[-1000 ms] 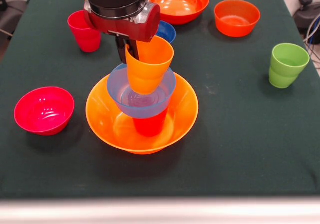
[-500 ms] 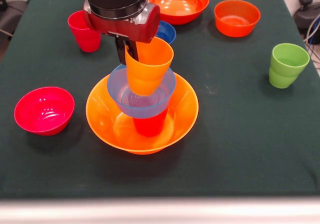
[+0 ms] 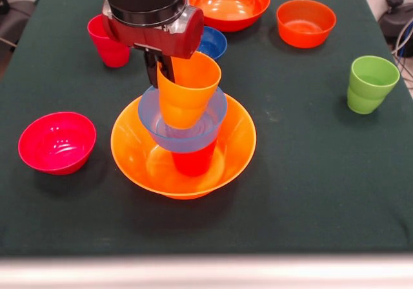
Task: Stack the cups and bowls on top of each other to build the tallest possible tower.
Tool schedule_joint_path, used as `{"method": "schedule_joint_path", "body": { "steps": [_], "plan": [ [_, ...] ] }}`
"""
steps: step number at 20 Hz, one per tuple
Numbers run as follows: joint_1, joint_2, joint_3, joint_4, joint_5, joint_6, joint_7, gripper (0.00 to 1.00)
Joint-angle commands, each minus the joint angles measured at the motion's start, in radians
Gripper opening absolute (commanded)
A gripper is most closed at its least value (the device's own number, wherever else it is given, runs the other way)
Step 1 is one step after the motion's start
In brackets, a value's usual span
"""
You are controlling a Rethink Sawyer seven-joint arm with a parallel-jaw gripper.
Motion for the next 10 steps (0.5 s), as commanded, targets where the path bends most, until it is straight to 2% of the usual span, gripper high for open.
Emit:
{"method": "schedule_joint_path", "body": {
  "steps": [1,10],
  "plan": [
    [0.039,0.051,0.059,-0.021,-0.060,-0.036,-0.181,0.00],
    [0.046,0.018,0.047,0.024,-0.048,-0.030,-0.151,0.00]
  ]
}}
